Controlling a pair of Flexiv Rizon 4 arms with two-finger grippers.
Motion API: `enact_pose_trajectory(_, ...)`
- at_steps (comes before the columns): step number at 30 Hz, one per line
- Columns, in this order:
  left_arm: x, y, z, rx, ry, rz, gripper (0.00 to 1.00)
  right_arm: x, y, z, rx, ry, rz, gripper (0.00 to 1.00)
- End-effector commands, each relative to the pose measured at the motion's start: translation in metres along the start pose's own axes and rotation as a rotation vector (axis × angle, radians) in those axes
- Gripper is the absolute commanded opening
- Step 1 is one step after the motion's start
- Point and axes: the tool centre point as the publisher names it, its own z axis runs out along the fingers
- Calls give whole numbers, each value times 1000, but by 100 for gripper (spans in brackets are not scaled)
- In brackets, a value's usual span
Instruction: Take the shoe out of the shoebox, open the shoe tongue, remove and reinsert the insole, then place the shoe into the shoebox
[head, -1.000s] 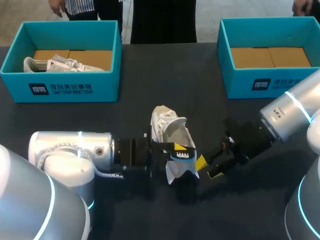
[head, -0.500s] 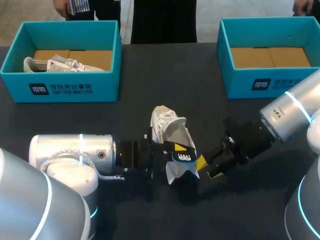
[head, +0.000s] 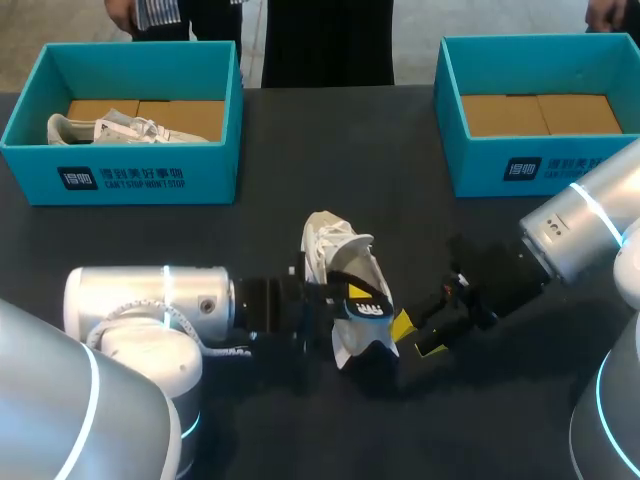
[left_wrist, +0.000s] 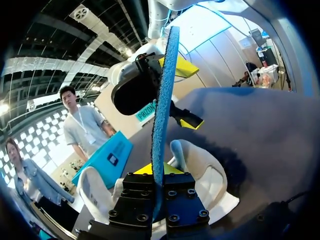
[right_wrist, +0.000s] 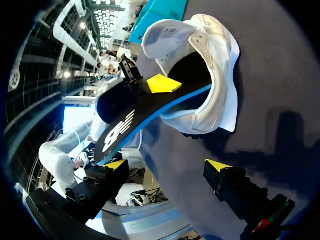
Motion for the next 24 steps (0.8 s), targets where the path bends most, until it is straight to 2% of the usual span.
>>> enact_pose_trajectory(1,-4,6,5,-10,12,-1,0,0,0,1,-2,-2,0,100)
enact_pose_trajectory(8,-4,12,6,-21,20,-5,0,0,0,1,-2,-2,0,100)
enact_pose_trajectory(16,-1,7,6,-6,25,-11,0,0,0,1,-2,-2,0,100)
enact_pose_trajectory(17,-1,6,6,-4,26,-12,2,0,0,1,-2,-2,0,100)
enact_pose_trajectory(21,-1,2,5,2,26,-13,24,0,0,1,-2,-2,0,100)
enact_pose_trajectory(24,0,-3,5,7,25,-12,25,0,0,1,-2,-2,0,100)
